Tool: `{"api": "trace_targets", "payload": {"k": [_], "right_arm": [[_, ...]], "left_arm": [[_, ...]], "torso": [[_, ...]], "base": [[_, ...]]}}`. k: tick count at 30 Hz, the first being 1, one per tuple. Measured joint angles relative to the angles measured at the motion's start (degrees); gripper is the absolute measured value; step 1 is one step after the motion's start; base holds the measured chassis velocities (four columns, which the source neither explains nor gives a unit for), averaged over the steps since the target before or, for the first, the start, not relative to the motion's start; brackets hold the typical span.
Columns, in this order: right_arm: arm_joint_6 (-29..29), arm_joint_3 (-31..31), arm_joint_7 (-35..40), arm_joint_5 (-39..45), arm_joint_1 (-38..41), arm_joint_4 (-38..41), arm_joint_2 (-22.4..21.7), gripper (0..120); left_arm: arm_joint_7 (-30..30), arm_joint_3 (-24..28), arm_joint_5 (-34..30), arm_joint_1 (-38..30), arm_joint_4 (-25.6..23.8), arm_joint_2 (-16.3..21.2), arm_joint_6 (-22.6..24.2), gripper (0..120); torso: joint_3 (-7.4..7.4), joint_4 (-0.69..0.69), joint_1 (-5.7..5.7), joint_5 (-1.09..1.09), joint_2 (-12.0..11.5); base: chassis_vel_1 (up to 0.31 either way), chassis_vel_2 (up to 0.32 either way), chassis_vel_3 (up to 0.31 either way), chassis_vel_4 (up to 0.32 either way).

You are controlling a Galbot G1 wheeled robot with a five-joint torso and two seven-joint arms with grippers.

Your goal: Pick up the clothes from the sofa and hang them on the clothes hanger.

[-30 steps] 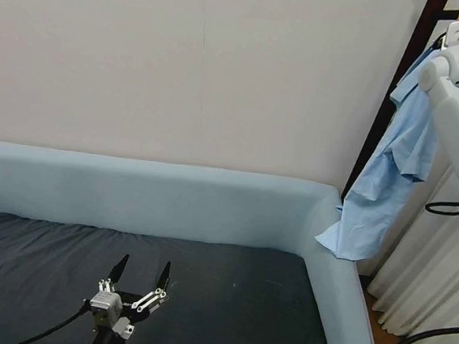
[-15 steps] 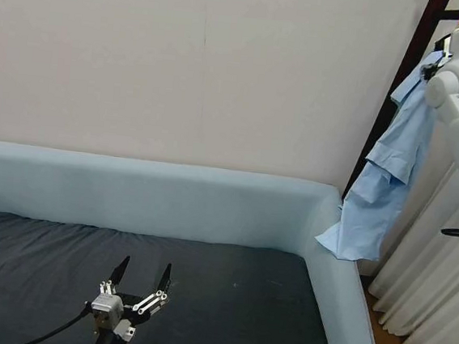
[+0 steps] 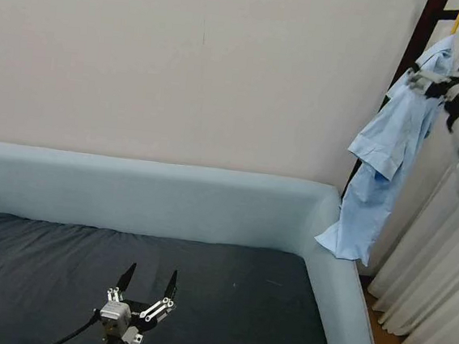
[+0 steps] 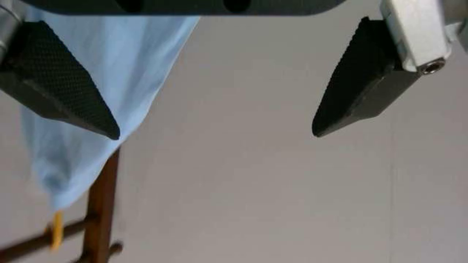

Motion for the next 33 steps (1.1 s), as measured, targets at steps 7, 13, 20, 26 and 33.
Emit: {"api": "trace_targets", "payload": {"k": [7, 13, 20, 26, 33], "right_arm": [[3.1, 16.9, -2.1, -11.3, -35.0, 7.9, 8.1, 100], [5.8, 27.6, -9.4, -28.8, -58.5, 15.9, 23.2, 100], [15.4, 30.1, -17.7, -46.9, -78.8, 23.3, 41.1, 100], [25.6, 30.3, -22.1, -54.6, -91.4, 23.9, 51.5, 100], [33.4, 28.1, -23.4, -60.0, -95.7, 18.9, 55.6, 100]], "left_arm": [[1.1, 0.8, 1.3, -0.2, 1.5, -1.3, -0.8, 100], [1.6, 1.5, 2.5, -0.6, 3.2, -1.7, -1.4, 100], [2.1, 2.7, 4.8, -0.5, 4.4, -2.5, -2.7, 100], [2.1, 0.7, 4.8, 1.3, 4.3, -2.2, -4.4, 100], [1.9, -1.8, 4.6, 3.8, 3.2, -2.6, -5.7, 100]], "torso": [[0.02, -0.04, 0.01, 0.05, 0.0], [0.01, -0.04, 0.00, 0.06, 0.0], [0.00, -0.04, 0.00, 0.01, 0.0], [0.01, -0.03, 0.00, 0.00, 0.0], [0.01, -0.01, 0.00, 0.03, 0.0]], "base": [[0.000, 0.000, 0.000, 0.000], [0.000, 0.000, 0.000, 0.000], [0.000, 0.000, 0.000, 0.000], [0.000, 0.000, 0.000, 0.000], [0.000, 0.000, 0.000, 0.000]]}}
